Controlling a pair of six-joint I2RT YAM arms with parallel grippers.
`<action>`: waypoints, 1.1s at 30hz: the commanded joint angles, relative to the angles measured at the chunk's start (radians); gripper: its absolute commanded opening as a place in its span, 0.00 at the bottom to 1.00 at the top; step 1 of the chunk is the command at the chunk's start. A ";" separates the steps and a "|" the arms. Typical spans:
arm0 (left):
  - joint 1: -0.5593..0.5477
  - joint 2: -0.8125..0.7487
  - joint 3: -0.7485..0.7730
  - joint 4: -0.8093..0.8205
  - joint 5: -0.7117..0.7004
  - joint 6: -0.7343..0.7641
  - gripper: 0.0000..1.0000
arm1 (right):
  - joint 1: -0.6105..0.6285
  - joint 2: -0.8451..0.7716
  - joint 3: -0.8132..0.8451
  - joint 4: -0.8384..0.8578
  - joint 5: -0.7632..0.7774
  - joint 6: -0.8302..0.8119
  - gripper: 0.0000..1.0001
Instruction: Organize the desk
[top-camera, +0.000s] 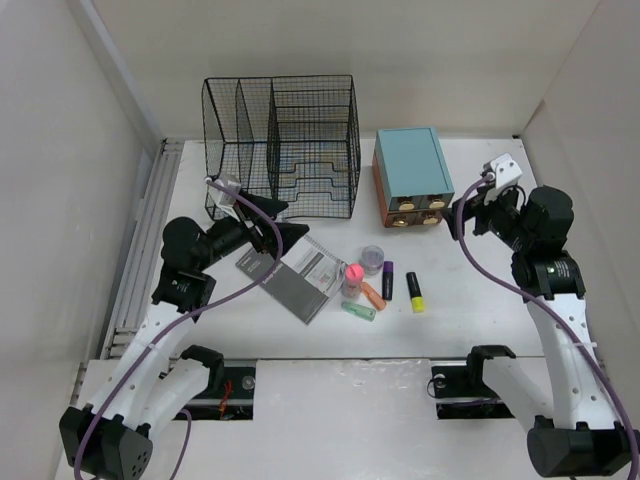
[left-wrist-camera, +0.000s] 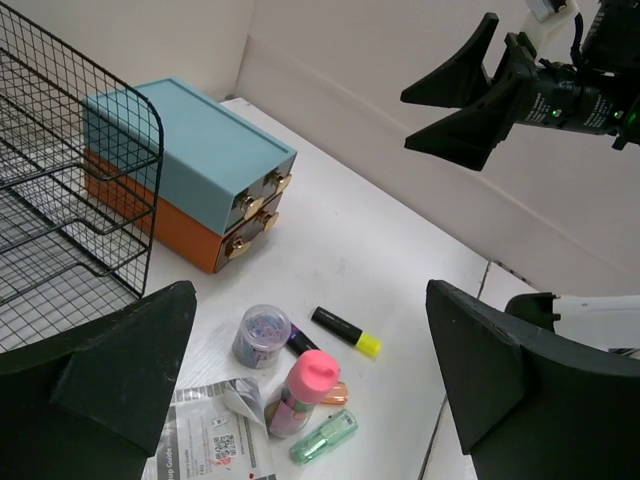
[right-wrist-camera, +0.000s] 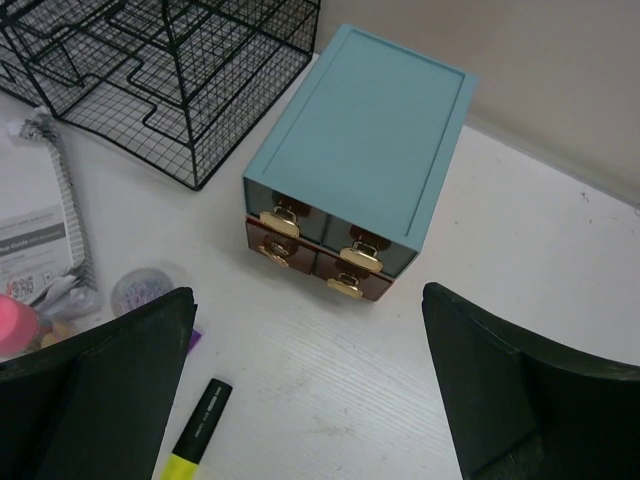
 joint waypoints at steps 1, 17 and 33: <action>0.004 -0.021 -0.010 0.069 -0.010 -0.022 0.98 | -0.007 -0.005 0.018 0.012 -0.015 -0.050 1.00; -0.249 -0.141 -0.094 -0.277 -0.630 -0.243 0.19 | 0.025 0.078 0.027 -0.090 -0.444 -0.191 1.00; -0.357 -0.127 -0.306 -0.313 -1.006 -0.498 0.72 | 0.563 0.814 0.424 0.002 -0.068 -0.085 1.00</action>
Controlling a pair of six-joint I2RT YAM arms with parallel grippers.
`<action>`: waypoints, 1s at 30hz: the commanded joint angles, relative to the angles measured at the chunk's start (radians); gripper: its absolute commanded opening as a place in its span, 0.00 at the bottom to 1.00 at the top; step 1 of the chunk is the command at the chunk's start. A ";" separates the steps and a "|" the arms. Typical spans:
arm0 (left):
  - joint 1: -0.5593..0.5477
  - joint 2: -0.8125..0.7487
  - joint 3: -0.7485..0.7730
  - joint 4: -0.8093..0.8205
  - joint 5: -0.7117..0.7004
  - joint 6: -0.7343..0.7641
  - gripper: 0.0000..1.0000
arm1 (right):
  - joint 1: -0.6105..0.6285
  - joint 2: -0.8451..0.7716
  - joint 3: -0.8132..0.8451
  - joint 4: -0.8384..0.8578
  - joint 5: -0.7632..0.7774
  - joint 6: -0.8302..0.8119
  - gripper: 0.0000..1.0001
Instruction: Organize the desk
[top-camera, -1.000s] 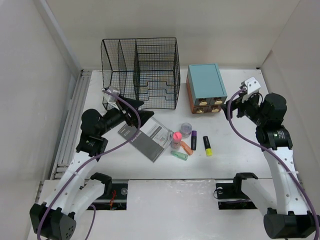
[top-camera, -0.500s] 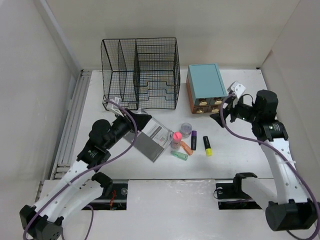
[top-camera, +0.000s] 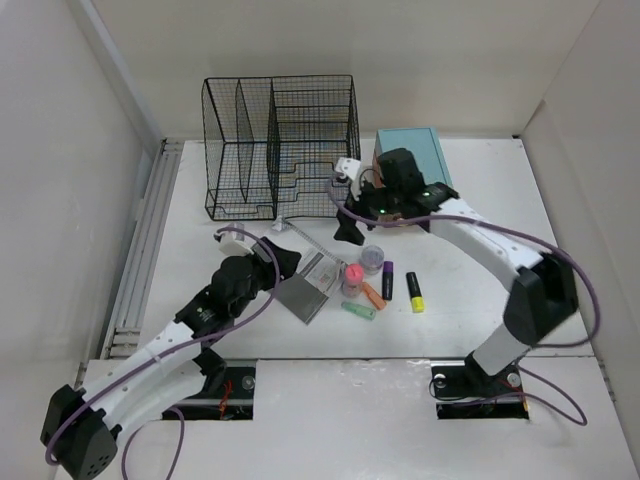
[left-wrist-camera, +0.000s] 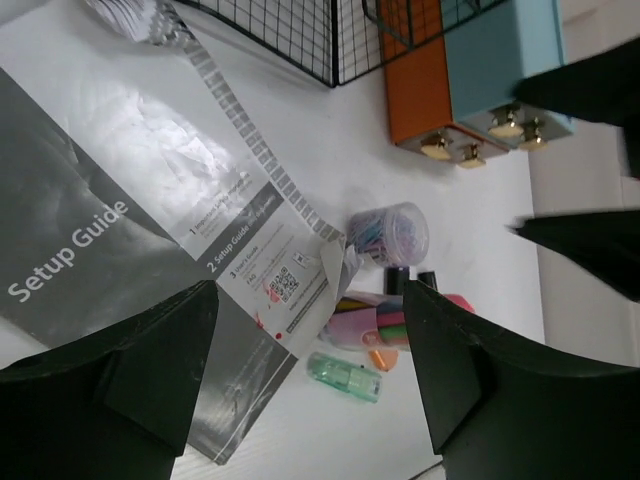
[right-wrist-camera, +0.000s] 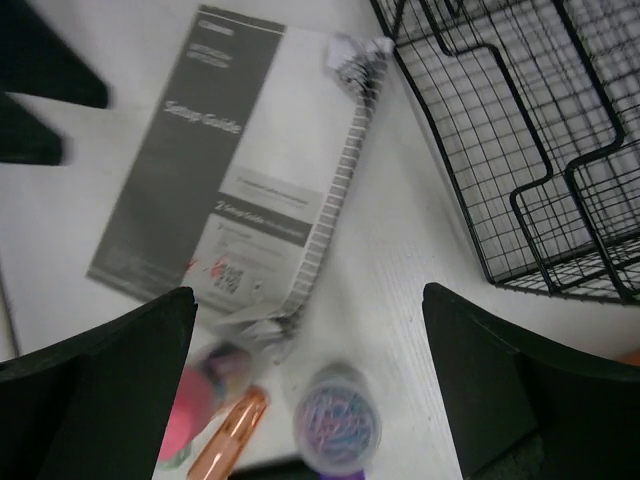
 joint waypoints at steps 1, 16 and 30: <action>-0.003 -0.073 -0.020 0.001 -0.121 -0.069 0.72 | 0.014 0.137 0.068 0.131 0.128 0.081 1.00; -0.003 -0.115 -0.219 0.058 -0.115 -0.224 0.71 | 0.098 0.403 0.077 0.289 0.315 0.301 1.00; -0.012 -0.084 -0.230 -0.002 -0.063 -0.246 0.69 | 0.127 0.478 0.030 0.289 0.163 0.339 0.99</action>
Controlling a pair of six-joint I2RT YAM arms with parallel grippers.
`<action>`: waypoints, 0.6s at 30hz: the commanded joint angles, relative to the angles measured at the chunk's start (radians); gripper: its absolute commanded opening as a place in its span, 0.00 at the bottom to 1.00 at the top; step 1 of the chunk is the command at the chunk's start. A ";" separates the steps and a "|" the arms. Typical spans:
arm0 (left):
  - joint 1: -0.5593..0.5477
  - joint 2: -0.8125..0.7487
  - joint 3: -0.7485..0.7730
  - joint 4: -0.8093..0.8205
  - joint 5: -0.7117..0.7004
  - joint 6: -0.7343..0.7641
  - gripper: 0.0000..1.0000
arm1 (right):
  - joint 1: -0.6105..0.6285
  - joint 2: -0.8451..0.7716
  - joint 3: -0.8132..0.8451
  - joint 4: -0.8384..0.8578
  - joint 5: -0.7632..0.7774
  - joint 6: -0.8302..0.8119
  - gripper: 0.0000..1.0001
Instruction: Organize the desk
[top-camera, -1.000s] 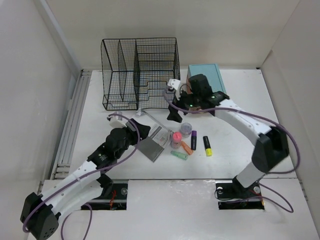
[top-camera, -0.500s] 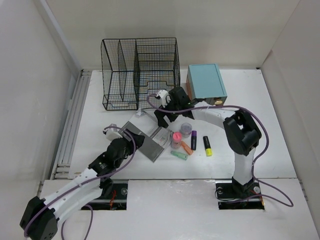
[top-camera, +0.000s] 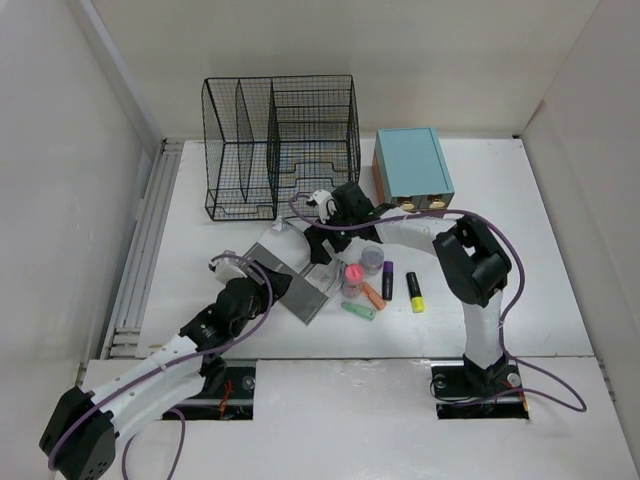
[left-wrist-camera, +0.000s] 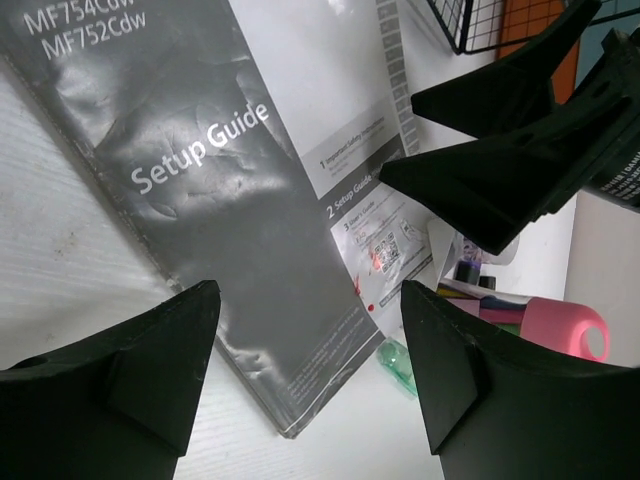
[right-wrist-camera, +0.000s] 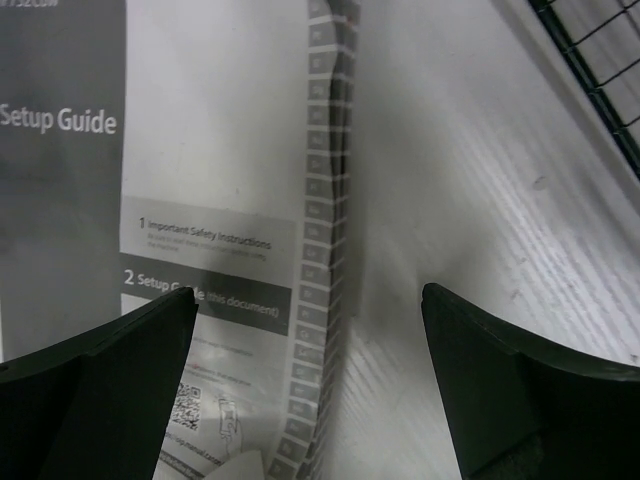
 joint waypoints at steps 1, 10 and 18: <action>-0.005 0.001 0.005 -0.030 0.030 -0.027 0.69 | 0.017 -0.002 0.000 0.046 -0.080 0.019 0.99; -0.005 0.038 0.014 -0.119 0.076 -0.060 0.69 | 0.017 0.046 0.010 -0.005 -0.229 0.019 0.76; -0.005 0.115 0.014 -0.091 0.110 -0.060 0.69 | 0.017 0.076 0.020 -0.025 -0.267 0.019 0.58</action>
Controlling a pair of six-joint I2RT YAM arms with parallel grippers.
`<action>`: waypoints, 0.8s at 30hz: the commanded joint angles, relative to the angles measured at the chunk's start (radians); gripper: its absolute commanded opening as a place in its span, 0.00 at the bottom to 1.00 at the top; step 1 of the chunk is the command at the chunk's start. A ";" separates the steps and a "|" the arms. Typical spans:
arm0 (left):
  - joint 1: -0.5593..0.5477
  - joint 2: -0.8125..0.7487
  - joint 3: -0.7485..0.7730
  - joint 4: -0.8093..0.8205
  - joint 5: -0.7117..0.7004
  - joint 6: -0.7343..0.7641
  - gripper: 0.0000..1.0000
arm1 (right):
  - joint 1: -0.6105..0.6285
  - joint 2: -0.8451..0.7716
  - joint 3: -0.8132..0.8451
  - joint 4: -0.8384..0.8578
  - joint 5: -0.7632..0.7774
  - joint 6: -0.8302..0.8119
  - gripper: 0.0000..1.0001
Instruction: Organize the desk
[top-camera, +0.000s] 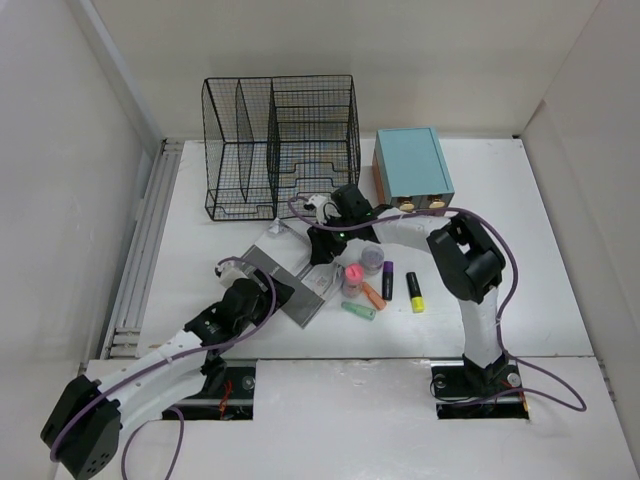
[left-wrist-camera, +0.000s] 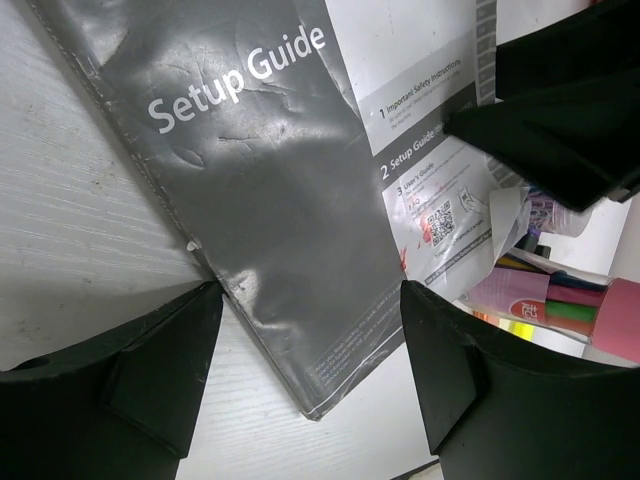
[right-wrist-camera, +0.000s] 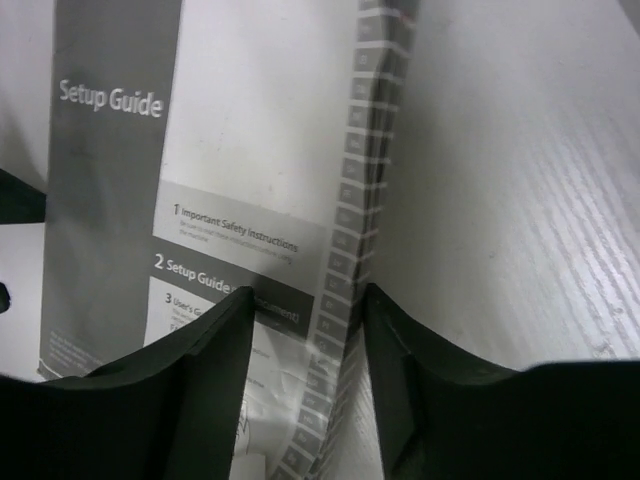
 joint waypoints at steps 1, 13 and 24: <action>-0.005 0.024 0.011 -0.009 0.022 -0.007 0.69 | 0.018 0.031 0.012 -0.032 -0.087 0.011 0.50; -0.005 -0.076 0.042 -0.144 0.001 -0.007 0.73 | 0.009 -0.007 0.064 -0.100 -0.201 -0.018 0.00; -0.005 -0.157 0.043 -0.272 0.048 -0.029 0.79 | -0.072 -0.096 0.075 -0.091 -0.285 0.000 0.00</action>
